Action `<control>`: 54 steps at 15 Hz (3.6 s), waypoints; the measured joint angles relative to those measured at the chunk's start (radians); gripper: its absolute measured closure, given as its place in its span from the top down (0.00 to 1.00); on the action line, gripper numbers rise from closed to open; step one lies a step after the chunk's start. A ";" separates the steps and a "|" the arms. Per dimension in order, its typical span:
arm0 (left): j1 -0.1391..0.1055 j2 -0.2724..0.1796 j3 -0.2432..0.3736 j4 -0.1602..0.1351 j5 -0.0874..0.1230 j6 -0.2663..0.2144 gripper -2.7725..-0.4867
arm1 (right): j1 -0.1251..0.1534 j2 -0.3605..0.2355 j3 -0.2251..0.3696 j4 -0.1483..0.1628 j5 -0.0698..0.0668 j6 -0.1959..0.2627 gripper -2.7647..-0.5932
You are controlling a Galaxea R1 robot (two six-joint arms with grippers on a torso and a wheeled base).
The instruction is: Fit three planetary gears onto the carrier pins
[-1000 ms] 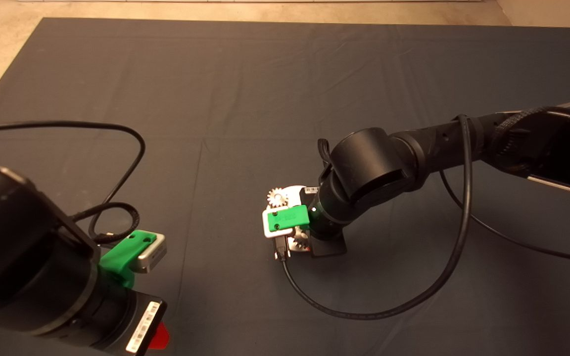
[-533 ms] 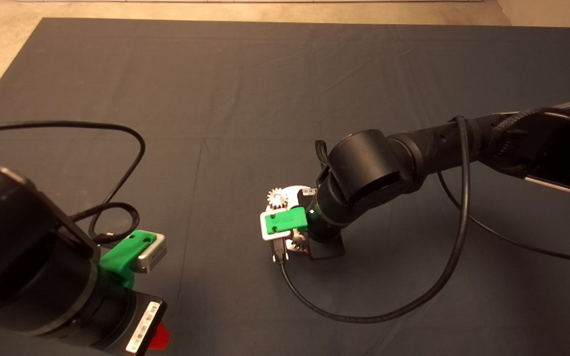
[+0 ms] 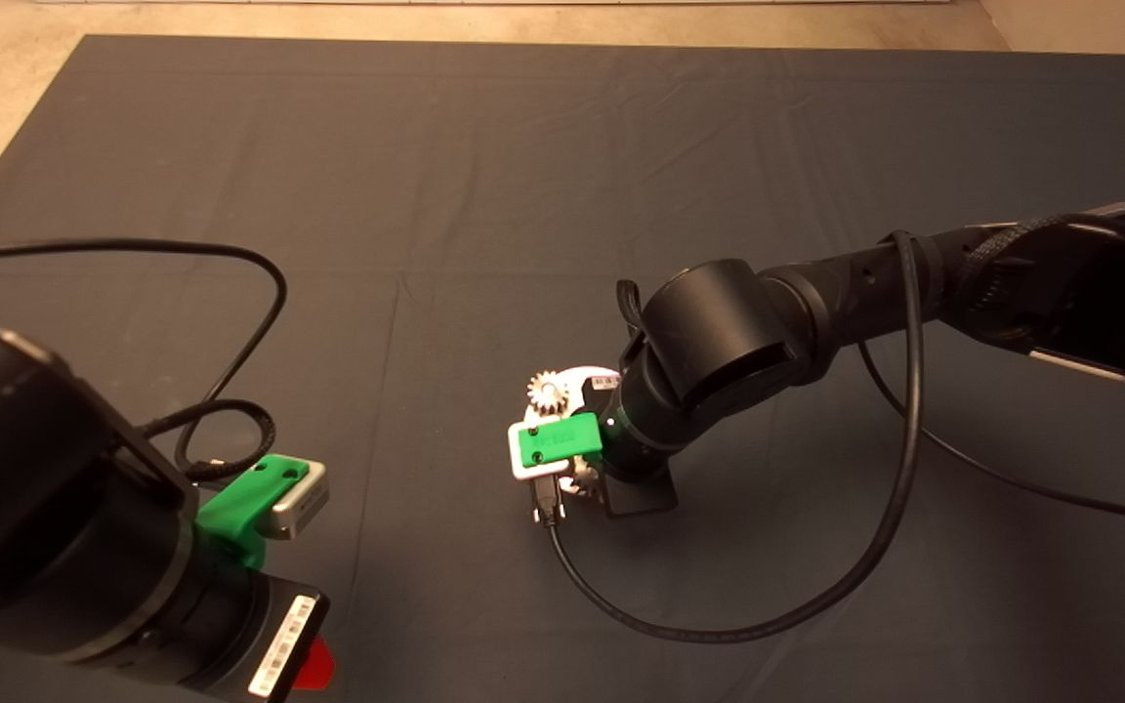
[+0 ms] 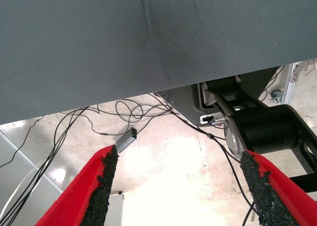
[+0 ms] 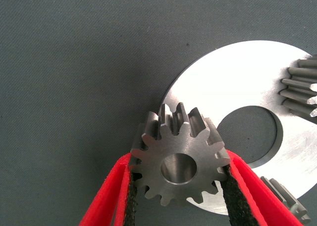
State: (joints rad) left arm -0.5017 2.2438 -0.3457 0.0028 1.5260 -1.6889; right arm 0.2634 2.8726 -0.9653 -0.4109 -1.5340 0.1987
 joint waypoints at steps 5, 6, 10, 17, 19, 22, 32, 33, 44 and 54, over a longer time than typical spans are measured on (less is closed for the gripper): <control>0.000 0.000 0.000 0.000 0.000 0.000 0.55 | 0.000 -0.001 0.000 0.000 0.000 0.000 0.21; 0.000 0.000 0.000 0.000 0.000 0.000 0.55 | 0.000 -0.001 0.000 0.000 0.000 0.000 0.21; 0.000 0.000 0.000 0.000 0.000 0.000 0.55 | 0.000 -0.004 0.000 0.000 0.000 -0.004 0.21; 0.000 0.000 0.000 0.000 0.000 0.000 0.55 | 0.000 -0.011 0.000 0.000 0.000 -0.007 0.21; 0.000 0.000 0.000 0.000 0.000 0.000 0.55 | 0.000 -0.011 0.000 0.000 0.000 -0.007 0.21; 0.000 0.000 0.000 0.000 0.000 0.000 0.55 | -0.003 -0.011 0.000 0.000 0.000 -0.007 0.21; 0.000 0.000 0.000 0.000 0.000 0.000 0.55 | -0.027 -0.011 0.000 0.000 0.000 -0.019 0.21; 0.000 0.000 0.000 0.000 0.000 0.000 0.55 | -0.028 -0.011 0.000 0.000 0.000 -0.019 0.21; 0.000 0.000 0.000 0.000 0.000 0.000 0.55 | -0.027 -0.011 0.000 -0.001 0.000 -0.020 0.21; 0.000 0.003 0.000 0.000 0.000 0.000 0.55 | -0.013 -0.010 0.000 -0.008 0.000 -0.022 0.21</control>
State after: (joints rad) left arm -0.5017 2.2470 -0.3457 0.0028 1.5261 -1.6889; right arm 0.2500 2.8628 -0.9655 -0.4189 -1.5337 0.1768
